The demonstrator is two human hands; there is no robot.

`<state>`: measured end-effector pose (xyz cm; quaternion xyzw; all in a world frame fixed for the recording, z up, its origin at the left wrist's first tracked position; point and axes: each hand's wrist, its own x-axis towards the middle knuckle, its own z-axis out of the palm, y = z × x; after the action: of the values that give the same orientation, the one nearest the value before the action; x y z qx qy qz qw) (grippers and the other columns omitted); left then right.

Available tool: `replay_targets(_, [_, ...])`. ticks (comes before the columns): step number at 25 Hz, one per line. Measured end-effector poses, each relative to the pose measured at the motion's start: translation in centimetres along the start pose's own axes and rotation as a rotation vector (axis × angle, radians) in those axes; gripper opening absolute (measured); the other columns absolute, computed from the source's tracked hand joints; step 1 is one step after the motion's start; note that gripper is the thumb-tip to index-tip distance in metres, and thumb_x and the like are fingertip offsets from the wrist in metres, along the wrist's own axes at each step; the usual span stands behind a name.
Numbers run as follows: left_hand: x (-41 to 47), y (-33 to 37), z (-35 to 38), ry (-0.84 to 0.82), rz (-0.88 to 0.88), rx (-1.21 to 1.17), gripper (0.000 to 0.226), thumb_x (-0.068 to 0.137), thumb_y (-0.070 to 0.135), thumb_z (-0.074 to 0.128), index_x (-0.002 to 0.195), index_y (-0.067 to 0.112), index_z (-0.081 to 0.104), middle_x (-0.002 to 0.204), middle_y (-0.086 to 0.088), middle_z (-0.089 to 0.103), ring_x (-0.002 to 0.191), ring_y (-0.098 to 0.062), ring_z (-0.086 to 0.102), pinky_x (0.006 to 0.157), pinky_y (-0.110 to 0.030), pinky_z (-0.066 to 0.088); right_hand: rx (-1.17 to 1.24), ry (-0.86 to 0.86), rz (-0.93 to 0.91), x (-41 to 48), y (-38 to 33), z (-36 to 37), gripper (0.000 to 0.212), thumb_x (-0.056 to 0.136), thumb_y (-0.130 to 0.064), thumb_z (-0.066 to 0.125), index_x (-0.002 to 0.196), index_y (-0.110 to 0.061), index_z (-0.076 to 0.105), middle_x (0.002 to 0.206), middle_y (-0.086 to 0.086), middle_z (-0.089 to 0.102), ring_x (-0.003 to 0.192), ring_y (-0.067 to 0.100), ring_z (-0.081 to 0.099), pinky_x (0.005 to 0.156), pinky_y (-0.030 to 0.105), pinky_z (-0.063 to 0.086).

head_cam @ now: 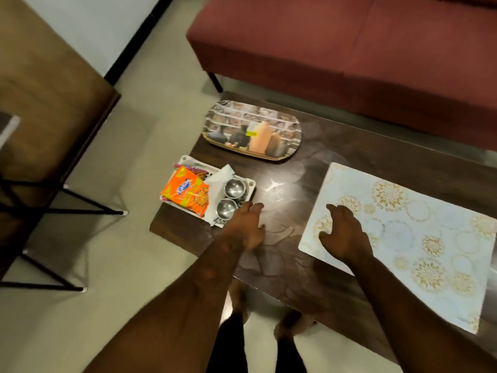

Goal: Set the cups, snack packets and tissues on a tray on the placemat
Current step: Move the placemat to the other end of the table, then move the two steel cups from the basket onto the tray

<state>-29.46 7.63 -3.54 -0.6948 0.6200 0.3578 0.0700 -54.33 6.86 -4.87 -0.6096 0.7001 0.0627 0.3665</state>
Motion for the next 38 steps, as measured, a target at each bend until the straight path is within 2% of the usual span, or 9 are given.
replay_targets(5, [-2.0,-6.3,-2.9,0.054,-0.087,-0.104,0.068,0.086,0.019,0.063,0.148,0.014,0.036,0.149,-0.016,0.037,0.133,-0.038,0.042,0.109,-0.044,0.04,-0.04,-0.039,-0.113,1.0,-7.9,1.3,0.075,0.092,-0.029,0.067,0.159,-0.024,0.034,0.166,0.007,0.032,0.146,0.036,0.044,0.112,0.051,0.046])
replay_targets(10, [1.3,-11.7,-4.8,0.022,-0.069,-0.157,0.068,0.084,0.011,0.063,0.146,0.009,0.036,0.142,-0.018,0.039,0.128,-0.039,0.047,0.107,-0.043,0.041,-0.099,-0.099,-0.178,3.8,-15.5,4.0,0.08,0.092,-0.023,0.068,0.163,-0.02,0.031,0.165,0.01,0.036,0.149,0.033,0.041,0.121,0.04,0.036])
replay_targets(15, [5.8,-13.5,-5.3,-0.053,0.015,-0.101,0.065,0.083,0.023,0.065,0.14,0.012,0.038,0.14,-0.018,0.038,0.122,-0.042,0.053,0.094,-0.045,0.047,-0.068,-0.121,-0.205,7.8,-21.8,6.5,0.071,0.091,-0.025,0.072,0.155,-0.018,0.043,0.154,0.01,0.049,0.141,0.033,0.051,0.116,0.043,0.043])
replay_targets(17, [6.6,-13.9,-5.5,-0.101,0.059,-0.072,0.06,0.082,0.028,0.066,0.134,0.012,0.04,0.134,-0.017,0.041,0.117,-0.041,0.054,0.089,-0.046,0.048,-0.065,-0.125,-0.138,8.8,-23.6,7.3,0.08,0.089,-0.018,0.074,0.159,-0.022,0.037,0.155,0.012,0.046,0.138,0.034,0.053,0.113,0.043,0.046])
replay_targets(22, [7.0,-13.8,-5.4,-0.188,0.131,0.016,0.065,0.083,0.028,0.067,0.138,0.012,0.038,0.134,-0.015,0.044,0.12,-0.037,0.053,0.093,-0.048,0.048,-0.101,-0.166,-0.049,9.5,-24.7,8.0,0.092,0.084,-0.013,0.076,0.162,-0.025,0.028,0.155,0.011,0.042,0.135,0.036,0.054,0.11,0.045,0.05])
replay_targets(28, [5.9,-12.9,-4.2,-0.04,0.1,0.107,0.061,0.079,0.034,0.067,0.129,0.014,0.039,0.127,-0.01,0.047,0.111,-0.029,0.058,0.081,-0.041,0.054,-0.124,-0.14,-0.074,10.0,-23.7,8.5,0.083,0.088,-0.023,0.076,0.159,-0.027,0.034,0.155,0.006,0.043,0.137,0.032,0.055,0.107,0.045,0.052])
replay_targets(30, [5.3,-12.9,-3.3,-0.022,0.113,0.148,0.065,0.078,0.034,0.065,0.134,0.016,0.037,0.129,-0.009,0.045,0.113,-0.028,0.055,0.084,-0.041,0.054,-0.132,-0.137,-0.088,10.1,-23.5,8.6,0.081,0.09,-0.024,0.073,0.16,-0.028,0.032,0.154,0.004,0.043,0.139,0.03,0.052,0.107,0.047,0.053])
replay_targets(33, [5.0,-12.3,-2.2,-0.044,0.047,0.097,0.076,0.079,0.035,0.068,0.143,0.019,0.03,0.138,-0.011,0.038,0.121,-0.029,0.05,0.091,-0.04,0.052,-0.195,-0.132,-0.119,10.4,-23.4,8.6,0.074,0.093,-0.023,0.067,0.159,-0.029,0.032,0.15,0.002,0.042,0.139,0.029,0.05,0.103,0.048,0.054])
replay_targets(38, [6.1,-11.7,-2.0,0.023,-0.096,0.099,0.075,0.073,0.037,0.075,0.132,0.018,0.033,0.132,-0.009,0.04,0.118,-0.027,0.052,0.084,-0.038,0.055,-0.285,-0.112,-0.16,10.7,-23.1,8.7,0.067,0.095,-0.02,0.064,0.155,-0.027,0.035,0.145,0.003,0.044,0.134,0.029,0.054,0.092,0.047,0.056])
